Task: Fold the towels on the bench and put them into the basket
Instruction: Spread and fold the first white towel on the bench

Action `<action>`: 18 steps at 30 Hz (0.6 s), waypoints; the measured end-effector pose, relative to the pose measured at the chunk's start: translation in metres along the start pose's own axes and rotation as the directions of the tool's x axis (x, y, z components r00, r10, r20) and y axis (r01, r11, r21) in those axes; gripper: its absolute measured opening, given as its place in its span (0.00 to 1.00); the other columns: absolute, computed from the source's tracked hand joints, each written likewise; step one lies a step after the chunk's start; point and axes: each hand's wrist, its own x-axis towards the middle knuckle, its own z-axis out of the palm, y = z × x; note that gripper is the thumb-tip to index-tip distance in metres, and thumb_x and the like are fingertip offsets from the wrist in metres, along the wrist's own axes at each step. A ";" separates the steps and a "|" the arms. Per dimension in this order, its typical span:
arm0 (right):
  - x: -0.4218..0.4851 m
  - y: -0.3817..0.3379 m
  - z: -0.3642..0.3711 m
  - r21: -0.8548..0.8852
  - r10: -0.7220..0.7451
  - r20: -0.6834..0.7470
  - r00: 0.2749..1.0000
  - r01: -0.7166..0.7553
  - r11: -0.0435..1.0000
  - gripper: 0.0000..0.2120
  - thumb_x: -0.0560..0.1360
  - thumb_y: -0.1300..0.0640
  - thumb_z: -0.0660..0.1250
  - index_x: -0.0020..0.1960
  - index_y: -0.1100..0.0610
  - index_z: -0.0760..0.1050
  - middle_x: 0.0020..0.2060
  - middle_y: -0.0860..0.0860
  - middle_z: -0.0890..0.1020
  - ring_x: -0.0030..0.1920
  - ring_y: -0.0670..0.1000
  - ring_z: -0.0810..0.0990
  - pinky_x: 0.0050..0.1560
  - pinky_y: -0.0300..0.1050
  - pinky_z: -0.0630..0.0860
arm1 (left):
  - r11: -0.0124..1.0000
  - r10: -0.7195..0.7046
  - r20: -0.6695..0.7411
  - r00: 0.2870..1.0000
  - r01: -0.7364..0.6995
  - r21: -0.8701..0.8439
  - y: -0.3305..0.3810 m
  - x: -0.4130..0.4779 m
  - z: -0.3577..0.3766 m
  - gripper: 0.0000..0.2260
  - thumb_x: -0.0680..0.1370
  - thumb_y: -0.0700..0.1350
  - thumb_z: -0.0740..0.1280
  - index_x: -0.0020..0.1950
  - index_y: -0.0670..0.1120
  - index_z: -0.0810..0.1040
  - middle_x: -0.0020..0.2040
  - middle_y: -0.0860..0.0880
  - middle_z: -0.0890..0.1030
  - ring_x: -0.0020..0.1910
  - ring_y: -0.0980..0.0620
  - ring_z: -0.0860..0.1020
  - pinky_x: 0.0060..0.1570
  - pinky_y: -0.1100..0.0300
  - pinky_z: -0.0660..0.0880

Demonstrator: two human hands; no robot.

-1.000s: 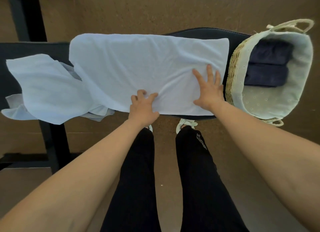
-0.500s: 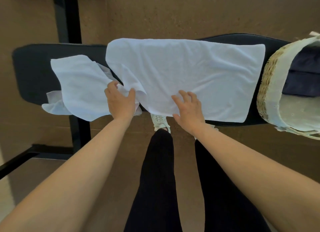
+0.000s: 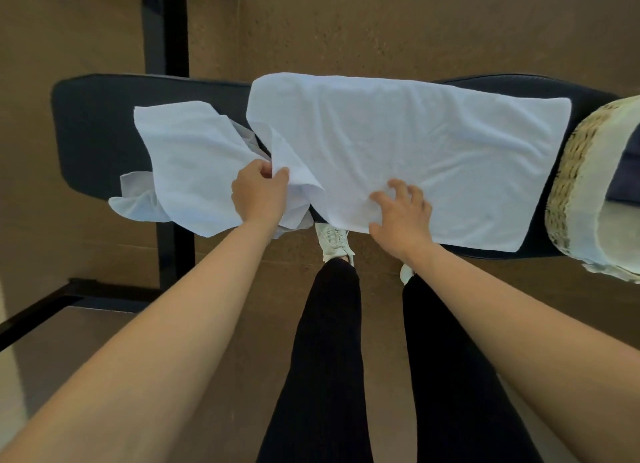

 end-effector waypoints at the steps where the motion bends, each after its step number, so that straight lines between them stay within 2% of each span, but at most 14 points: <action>1: 0.001 -0.007 -0.004 0.055 0.027 -0.015 1.000 -0.027 0.998 0.24 0.76 0.51 0.68 0.72 0.48 0.72 0.76 0.53 0.63 0.75 0.61 0.57 0.73 0.60 0.59 | 0.998 0.006 0.000 1.000 -0.006 -0.061 -0.001 -0.005 -0.008 0.08 0.77 0.50 0.71 0.43 0.46 0.79 0.38 0.55 0.79 0.41 0.51 0.79 0.42 0.57 0.73; 3: 0.002 -0.026 -0.012 0.247 0.041 -0.060 0.997 -0.025 0.969 0.19 0.77 0.51 0.68 0.68 0.50 0.76 0.70 0.52 0.71 0.71 0.58 0.65 0.68 0.55 0.65 | 0.985 0.063 0.029 0.998 -0.057 -0.164 -0.003 -0.015 -0.023 0.05 0.76 0.46 0.72 0.45 0.45 0.78 0.39 0.55 0.79 0.40 0.57 0.77 0.41 0.64 0.72; 4: 0.001 -0.037 -0.018 0.394 0.036 -0.075 0.997 -0.004 0.919 0.16 0.78 0.51 0.68 0.65 0.51 0.77 0.65 0.51 0.76 0.68 0.55 0.70 0.66 0.52 0.69 | 0.975 0.109 0.051 0.993 -0.097 -0.200 -0.004 -0.021 -0.029 0.04 0.76 0.43 0.72 0.45 0.44 0.78 0.40 0.54 0.79 0.41 0.58 0.77 0.40 0.69 0.71; 7: -0.005 -0.075 -0.040 0.781 0.035 -0.036 0.999 0.007 0.624 0.09 0.79 0.51 0.70 0.57 0.53 0.81 0.52 0.46 0.83 0.53 0.47 0.81 0.55 0.44 0.77 | 0.939 0.268 0.122 0.956 -0.231 -0.255 -0.002 -0.039 -0.041 0.04 0.76 0.39 0.72 0.46 0.44 0.77 0.51 0.49 0.81 0.50 0.56 0.77 0.43 0.76 0.71; 10: -0.009 -0.107 -0.058 0.936 -0.027 0.092 0.995 -0.078 0.343 0.13 0.80 0.46 0.68 0.58 0.54 0.81 0.52 0.49 0.85 0.53 0.49 0.84 0.50 0.43 0.80 | 0.888 0.439 0.154 0.885 -0.401 -0.223 -0.003 -0.047 -0.044 0.08 0.76 0.42 0.74 0.44 0.50 0.76 0.60 0.54 0.77 0.58 0.59 0.75 0.51 0.75 0.73; 12: -0.007 -0.118 -0.063 0.960 -0.081 0.164 0.983 -0.140 0.243 0.18 0.79 0.42 0.69 0.60 0.55 0.80 0.54 0.50 0.84 0.53 0.51 0.85 0.49 0.44 0.82 | 0.855 0.503 0.182 0.845 -0.457 -0.245 -0.003 -0.049 -0.043 0.08 0.74 0.43 0.74 0.44 0.51 0.76 0.62 0.55 0.76 0.63 0.58 0.74 0.56 0.70 0.74; 14: -0.005 -0.124 -0.063 0.965 -0.076 0.169 0.983 -0.149 0.217 0.18 0.77 0.43 0.72 0.59 0.56 0.80 0.51 0.53 0.85 0.51 0.52 0.86 0.49 0.48 0.84 | 0.820 0.560 0.217 0.799 -0.499 -0.280 -0.003 -0.050 -0.041 0.07 0.72 0.43 0.75 0.44 0.51 0.78 0.62 0.53 0.76 0.64 0.54 0.74 0.58 0.65 0.74; 16: -0.001 -0.126 -0.061 0.955 -0.024 0.130 0.991 -0.119 0.271 0.13 0.76 0.50 0.73 0.57 0.56 0.80 0.47 0.55 0.86 0.48 0.54 0.87 0.52 0.54 0.85 | 0.807 0.584 0.263 0.768 -0.514 -0.291 -0.002 -0.050 -0.039 0.03 0.72 0.44 0.73 0.43 0.50 0.82 0.62 0.54 0.78 0.64 0.53 0.74 0.58 0.63 0.75; 17: 0.000 -0.125 -0.059 0.946 -0.002 0.108 0.994 -0.102 0.307 0.10 0.77 0.54 0.73 0.56 0.56 0.80 0.45 0.55 0.86 0.47 0.55 0.87 0.52 0.56 0.85 | 0.822 0.558 0.289 0.778 -0.468 -0.325 -0.002 -0.049 -0.039 0.01 0.72 0.44 0.72 0.41 0.49 0.83 0.61 0.55 0.80 0.63 0.53 0.75 0.58 0.62 0.75; 18: 0.002 -0.123 -0.058 0.935 0.014 0.092 0.996 -0.091 0.342 0.08 0.78 0.56 0.72 0.56 0.56 0.80 0.45 0.55 0.86 0.47 0.56 0.87 0.52 0.57 0.84 | 0.846 0.493 0.300 0.817 -0.372 -0.381 0.000 -0.047 -0.039 0.03 0.72 0.43 0.70 0.39 0.49 0.83 0.59 0.55 0.81 0.62 0.54 0.77 0.58 0.59 0.76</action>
